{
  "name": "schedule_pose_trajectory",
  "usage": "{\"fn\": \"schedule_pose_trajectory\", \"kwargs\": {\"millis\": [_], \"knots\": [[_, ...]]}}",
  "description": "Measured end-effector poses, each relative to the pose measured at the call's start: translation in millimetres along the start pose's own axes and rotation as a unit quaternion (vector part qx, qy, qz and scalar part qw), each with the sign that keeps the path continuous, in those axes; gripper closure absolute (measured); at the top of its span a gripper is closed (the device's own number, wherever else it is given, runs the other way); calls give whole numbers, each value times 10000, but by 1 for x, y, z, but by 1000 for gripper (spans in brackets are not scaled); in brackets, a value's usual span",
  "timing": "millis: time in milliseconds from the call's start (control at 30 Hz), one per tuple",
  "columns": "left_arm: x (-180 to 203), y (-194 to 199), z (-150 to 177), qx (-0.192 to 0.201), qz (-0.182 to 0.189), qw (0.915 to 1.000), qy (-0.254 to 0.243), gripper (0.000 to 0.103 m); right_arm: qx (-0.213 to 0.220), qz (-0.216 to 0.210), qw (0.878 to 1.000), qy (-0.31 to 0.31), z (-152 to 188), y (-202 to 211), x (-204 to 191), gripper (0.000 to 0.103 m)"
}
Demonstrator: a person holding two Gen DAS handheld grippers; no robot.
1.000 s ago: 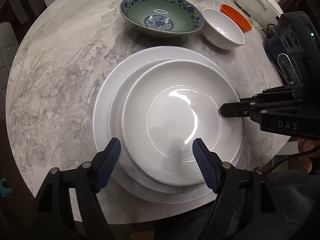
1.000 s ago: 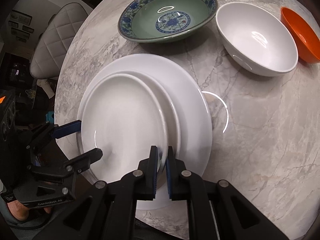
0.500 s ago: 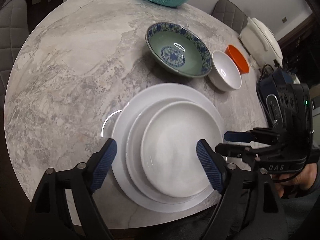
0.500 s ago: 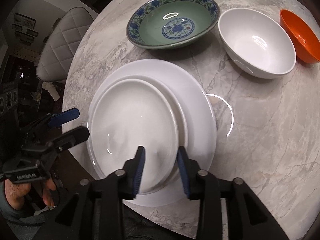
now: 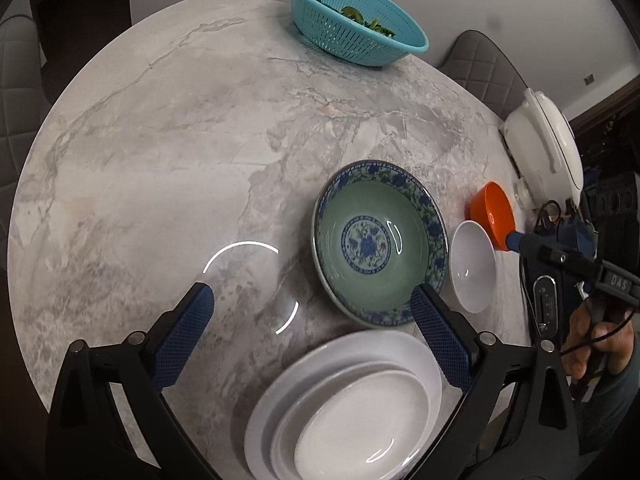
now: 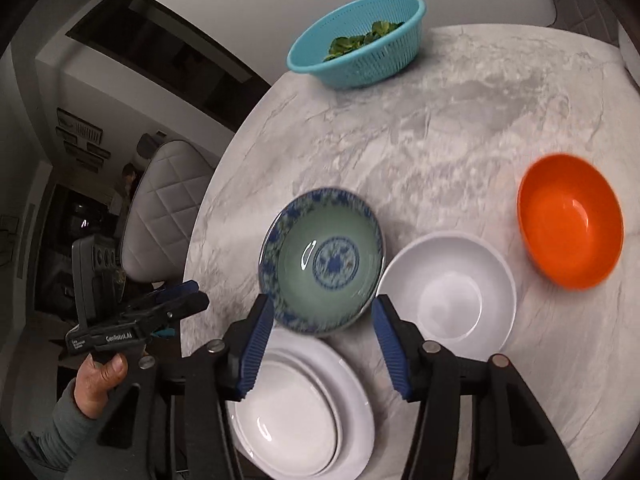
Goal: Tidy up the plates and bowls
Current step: 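Move both grippers to the blue-patterned green bowl, then close the left gripper on the bowl's rim while the right gripper grips its opposite rim, then carry the blue-patterned bowl with both grippers and lower it beside the plate stack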
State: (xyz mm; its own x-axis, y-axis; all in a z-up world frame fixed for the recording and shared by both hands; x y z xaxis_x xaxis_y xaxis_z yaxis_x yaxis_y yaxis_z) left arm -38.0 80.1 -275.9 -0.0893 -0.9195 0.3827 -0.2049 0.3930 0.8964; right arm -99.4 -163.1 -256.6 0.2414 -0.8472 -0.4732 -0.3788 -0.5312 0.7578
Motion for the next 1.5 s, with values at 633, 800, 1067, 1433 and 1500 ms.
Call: {"fn": "schedule_pose_trajectory", "kwargs": {"millis": [633, 800, 1067, 1433, 1500], "knots": [[10, -83, -5, -667, -404, 9969, 80, 60, -1612, -32, 9865, 299, -45, -96, 31, 61], [11, -91, -3, -760, -390, 9963, 112, 60, -1747, 229, 9829, 539, -47, -107, 29, 61], [12, -105, 6, -919, -348, 9951, 76, 80, -2065, 257, 9759, 654, -42, -125, 26, 65], [11, -107, -4, -895, -380, 9952, 139, 88, -2197, 465, 9722, 664, -33, -132, 31, 93], [13, -102, -8, -862, -373, 9955, 136, 89, -2128, 447, 9742, 597, -33, -130, 31, 93]]}}
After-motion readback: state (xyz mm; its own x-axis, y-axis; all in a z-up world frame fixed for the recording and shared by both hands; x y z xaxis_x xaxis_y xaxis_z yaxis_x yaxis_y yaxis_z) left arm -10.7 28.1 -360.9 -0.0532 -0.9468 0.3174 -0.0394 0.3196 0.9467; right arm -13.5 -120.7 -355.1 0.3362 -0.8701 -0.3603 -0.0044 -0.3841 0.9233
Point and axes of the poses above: each gripper's, at about its wrist camera, not at the fingertips, and y roughly against the way its jaws point, x to its right, z to its underside, the point moved 6 cm from there along -y, roughly the way its jaws point, and after that the axes turned 9 degrees about y, right-handed, at the moved point
